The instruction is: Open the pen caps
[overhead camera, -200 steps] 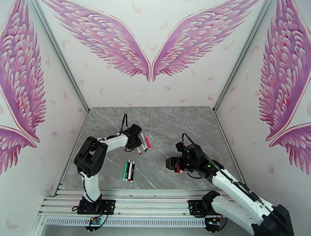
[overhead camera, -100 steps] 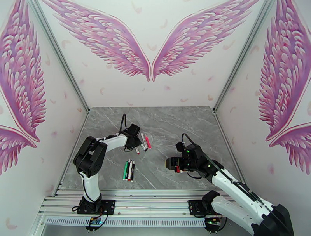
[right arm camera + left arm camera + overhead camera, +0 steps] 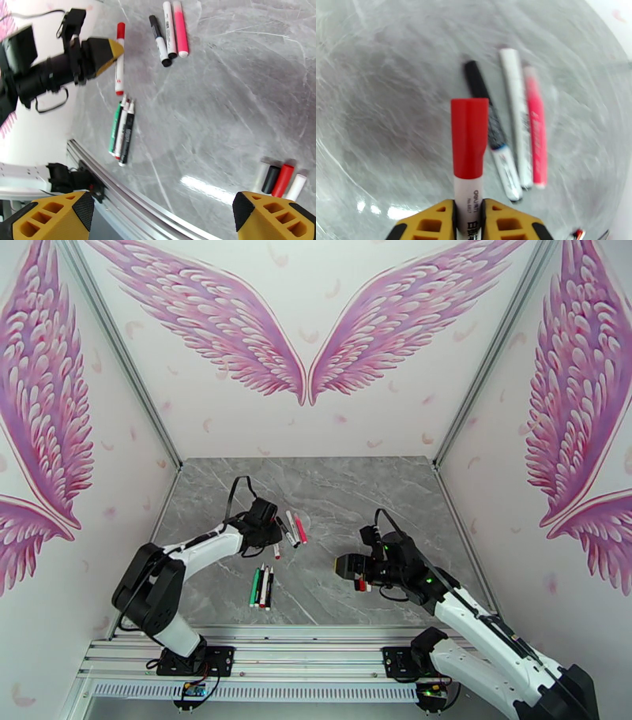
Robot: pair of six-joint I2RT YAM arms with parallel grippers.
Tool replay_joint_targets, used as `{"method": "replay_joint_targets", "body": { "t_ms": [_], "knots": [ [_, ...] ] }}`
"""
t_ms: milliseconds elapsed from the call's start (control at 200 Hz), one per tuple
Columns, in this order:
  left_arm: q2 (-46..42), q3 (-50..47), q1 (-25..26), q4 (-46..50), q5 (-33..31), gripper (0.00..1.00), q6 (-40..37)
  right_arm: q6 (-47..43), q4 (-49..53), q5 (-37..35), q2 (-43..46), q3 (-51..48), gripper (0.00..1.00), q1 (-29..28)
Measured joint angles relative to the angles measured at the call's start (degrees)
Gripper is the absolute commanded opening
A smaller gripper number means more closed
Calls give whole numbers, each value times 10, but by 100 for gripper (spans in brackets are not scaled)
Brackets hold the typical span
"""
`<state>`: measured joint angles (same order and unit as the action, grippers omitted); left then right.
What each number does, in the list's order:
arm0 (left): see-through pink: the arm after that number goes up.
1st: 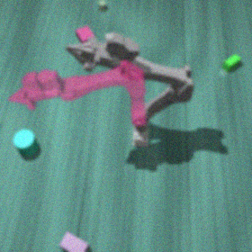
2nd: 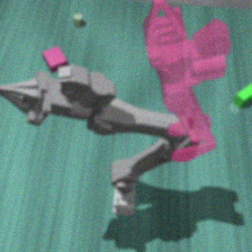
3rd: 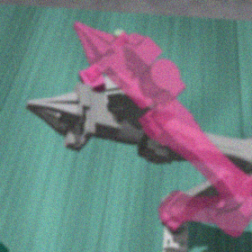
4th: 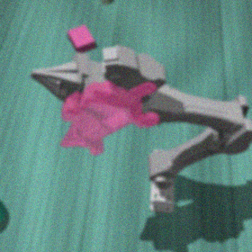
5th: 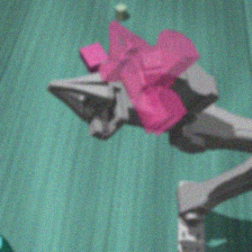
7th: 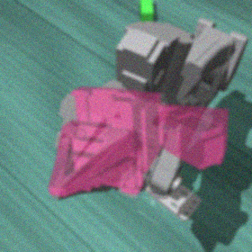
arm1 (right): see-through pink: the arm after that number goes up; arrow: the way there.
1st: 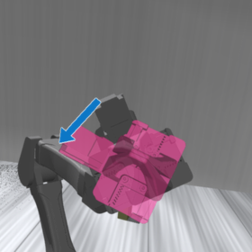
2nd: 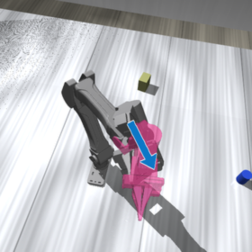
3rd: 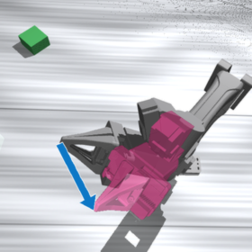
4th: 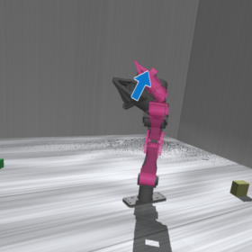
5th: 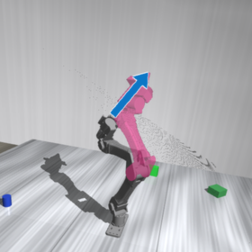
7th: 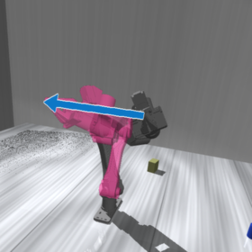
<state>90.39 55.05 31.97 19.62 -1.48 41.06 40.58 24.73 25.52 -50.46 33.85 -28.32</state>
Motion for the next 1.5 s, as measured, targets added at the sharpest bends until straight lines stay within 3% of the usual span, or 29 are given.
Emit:
{"method": "replay_joint_targets", "body": {
  "t_ms": [270, 625, 1054, 1499],
  "knots": [
    [-108, -65, 129, -47, 26, 22, -92, 35, -23, 2, -26, 41, 85, 0],
    [-132, -87, 260, -112, 51, 22, -137, 32, -28, 22, -70, 83, 73, -3],
    [-131, -86, 308, -148, 47, 21, -142, 32, -27, 41, -95, 83, 54, -5],
    [-117, -85, 312, -184, 32, 19, -132, 36, -35, 57, -99, 78, 39, -16]
  ]
}}
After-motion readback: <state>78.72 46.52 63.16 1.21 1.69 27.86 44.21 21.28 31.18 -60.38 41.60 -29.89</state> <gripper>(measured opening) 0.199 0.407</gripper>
